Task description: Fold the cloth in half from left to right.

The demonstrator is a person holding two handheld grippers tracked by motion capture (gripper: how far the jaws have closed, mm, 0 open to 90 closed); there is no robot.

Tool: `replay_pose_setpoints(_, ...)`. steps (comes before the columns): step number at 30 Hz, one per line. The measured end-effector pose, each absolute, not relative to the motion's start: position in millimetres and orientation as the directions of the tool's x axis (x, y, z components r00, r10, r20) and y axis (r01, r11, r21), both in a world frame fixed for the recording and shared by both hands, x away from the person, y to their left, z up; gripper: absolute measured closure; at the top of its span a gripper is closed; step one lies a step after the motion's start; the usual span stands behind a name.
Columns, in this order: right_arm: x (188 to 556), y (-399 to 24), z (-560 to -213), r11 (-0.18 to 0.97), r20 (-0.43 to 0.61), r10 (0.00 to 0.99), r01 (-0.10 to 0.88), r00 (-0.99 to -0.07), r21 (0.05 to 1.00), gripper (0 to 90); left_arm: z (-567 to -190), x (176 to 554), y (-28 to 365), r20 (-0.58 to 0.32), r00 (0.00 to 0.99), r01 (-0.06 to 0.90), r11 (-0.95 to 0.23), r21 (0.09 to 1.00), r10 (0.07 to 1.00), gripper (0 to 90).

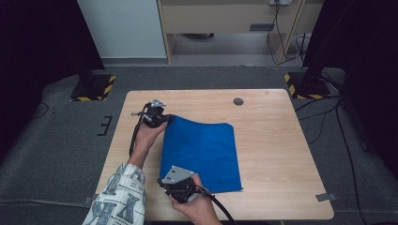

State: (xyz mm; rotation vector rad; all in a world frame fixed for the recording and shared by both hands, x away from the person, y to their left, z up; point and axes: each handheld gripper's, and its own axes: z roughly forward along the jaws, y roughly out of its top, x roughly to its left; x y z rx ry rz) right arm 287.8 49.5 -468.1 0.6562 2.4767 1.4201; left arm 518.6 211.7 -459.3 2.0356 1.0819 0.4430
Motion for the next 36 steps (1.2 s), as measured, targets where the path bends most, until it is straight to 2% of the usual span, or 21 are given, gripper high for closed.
replay_pose_setpoints(26, 280.8, 96.0, -458.9, 0.380, 0.062, 0.445, 0.251, -0.893, 0.890, 89.7, -449.2, 510.2, 261.3, -0.045, 0.552, 0.561, -0.331, 0.759, 0.832, 88.1)
replay_pose_setpoints(36, 284.6, 70.9, -464.9, 0.368, 0.071, 0.483, 0.276, -0.873, 0.888, 89.7, -455.9, 517.7, 234.2, -0.059, 0.554, 0.574, -0.330, 0.750, 0.830, 88.0)
